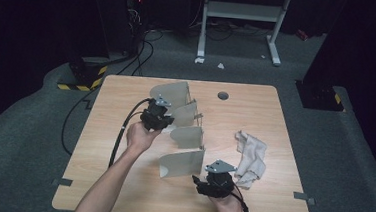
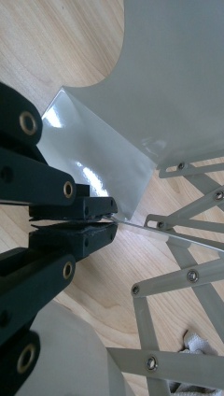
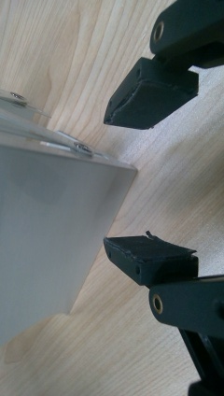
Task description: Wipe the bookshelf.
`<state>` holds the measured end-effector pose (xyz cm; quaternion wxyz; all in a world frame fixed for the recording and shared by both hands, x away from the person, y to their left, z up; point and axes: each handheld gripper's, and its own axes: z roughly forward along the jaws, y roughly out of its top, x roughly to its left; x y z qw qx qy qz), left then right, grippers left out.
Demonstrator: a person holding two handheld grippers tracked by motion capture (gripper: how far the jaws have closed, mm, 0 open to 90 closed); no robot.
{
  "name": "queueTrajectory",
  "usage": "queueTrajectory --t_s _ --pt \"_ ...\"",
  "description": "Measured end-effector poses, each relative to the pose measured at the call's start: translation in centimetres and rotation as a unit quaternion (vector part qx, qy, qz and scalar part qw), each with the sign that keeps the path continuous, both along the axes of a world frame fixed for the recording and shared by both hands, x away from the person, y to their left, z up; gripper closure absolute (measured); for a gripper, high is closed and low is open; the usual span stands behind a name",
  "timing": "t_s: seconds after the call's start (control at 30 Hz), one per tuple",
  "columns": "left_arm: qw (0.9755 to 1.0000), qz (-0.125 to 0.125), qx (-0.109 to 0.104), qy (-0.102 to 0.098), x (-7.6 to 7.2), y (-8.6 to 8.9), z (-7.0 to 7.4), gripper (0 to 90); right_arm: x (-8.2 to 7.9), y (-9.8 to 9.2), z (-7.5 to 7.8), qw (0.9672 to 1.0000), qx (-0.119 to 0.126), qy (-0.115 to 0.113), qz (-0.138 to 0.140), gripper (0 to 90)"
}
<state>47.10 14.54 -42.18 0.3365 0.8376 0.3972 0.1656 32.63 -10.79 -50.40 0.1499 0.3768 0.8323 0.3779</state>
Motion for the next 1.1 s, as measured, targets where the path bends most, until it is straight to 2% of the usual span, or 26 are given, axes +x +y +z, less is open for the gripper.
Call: queueTrajectory --t_s 0.23,0.43,0.53,0.67,0.7,0.77,0.83,0.93,1.0,1.1 --pt "0.9996 0.023 -0.01 0.012 -0.3 -0.8 0.0 87.3 0.2 -0.3 0.0 1.0 -0.001 -0.001 -0.007 34.7" --pt "0.9994 0.033 -0.006 0.013 -1.1 -1.3 0.2 87.9 0.4 -0.8 -0.1 0.9999 0.003 0.0 -0.014 35.0" --pt "0.9993 0.035 -0.005 0.014 -1.4 -1.0 0.2 87.6 0.4 -1.0 -0.2 0.9998 0.006 0.001 -0.018 35.2" --pt "0.9983 0.046 -0.026 0.026 -1.3 0.1 0.2 85.6 0.6 -1.2 -0.3 0.9998 0.008 0.004 -0.02 35.3" --pt "0.9978 0.05 -0.034 0.027 -1.3 0.6 0.3 84.5 0.6 -1.2 -0.3 0.9997 0.008 0.005 -0.02 35.4" --pt "0.9967 0.056 -0.048 0.032 -1.2 1.5 0.5 76.6 0.6 -1.2 -0.3 0.9997 0.009 0.005 -0.02 35.6" --pt "0.996 0.065 -0.054 0.03 -1.3 2.3 0.8 68.0 0.7 -1.2 -0.3 0.9997 0.01 0.004 -0.02 35.6" --pt "0.9943 0.081 -0.063 0.029 -1.3 3.5 1.2 59.6 0.7 -1.2 -0.3 0.9998 0.01 0.004 -0.019 35.6" --pt "0.9935 0.091 -0.062 0.027 -1.2 4.3 1.4 56.2 0.8 -1.2 -0.4 0.9997 0.011 0.005 -0.02 35.7" --pt "0.9927 0.109 -0.048 0.018 -1.0 5.3 1.7 52.7 0.8 -1.2 -0.4 0.9998 0.009 0.005 -0.018 35.8"
